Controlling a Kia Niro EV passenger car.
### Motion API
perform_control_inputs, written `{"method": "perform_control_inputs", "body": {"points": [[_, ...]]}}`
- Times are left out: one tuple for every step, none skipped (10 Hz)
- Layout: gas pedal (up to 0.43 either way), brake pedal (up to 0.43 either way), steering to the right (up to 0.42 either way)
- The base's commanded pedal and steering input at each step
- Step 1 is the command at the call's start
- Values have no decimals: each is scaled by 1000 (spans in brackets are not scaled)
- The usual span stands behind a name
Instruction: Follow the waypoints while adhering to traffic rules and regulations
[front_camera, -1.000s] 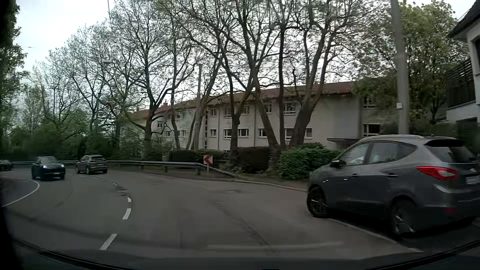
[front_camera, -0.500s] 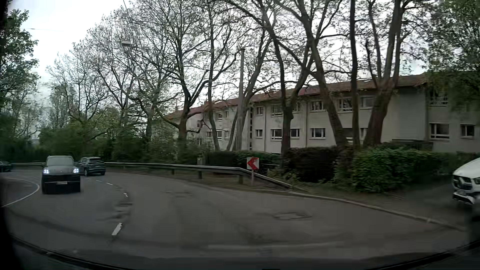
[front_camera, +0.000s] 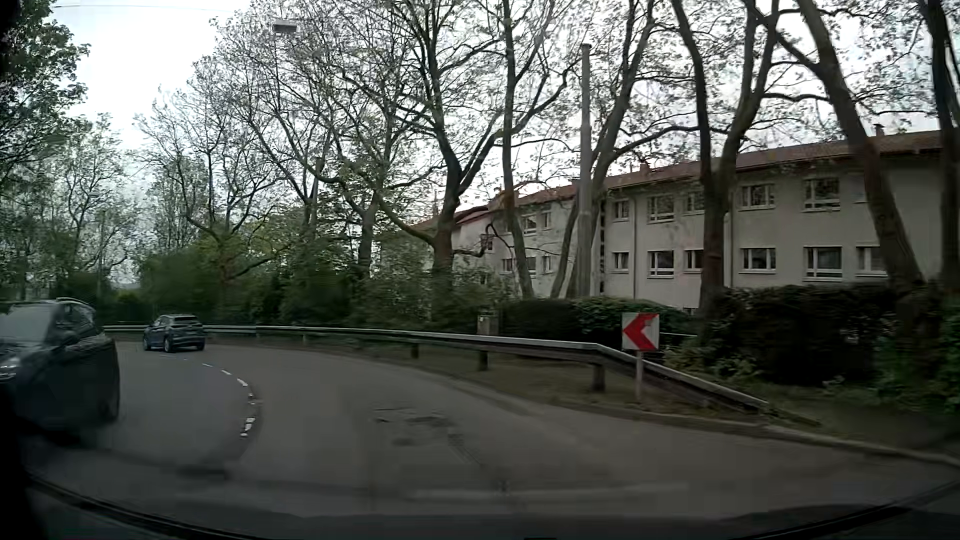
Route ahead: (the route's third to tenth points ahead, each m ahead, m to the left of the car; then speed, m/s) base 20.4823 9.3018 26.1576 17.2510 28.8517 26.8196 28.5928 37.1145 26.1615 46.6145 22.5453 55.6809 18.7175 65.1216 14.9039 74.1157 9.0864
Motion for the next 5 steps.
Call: {"method": "perform_control_inputs", "body": {"points": [[39, 0, -164], [39, 0, -165], [39, 0, -165], [39, 0, -164], [39, 0, -164]]}}
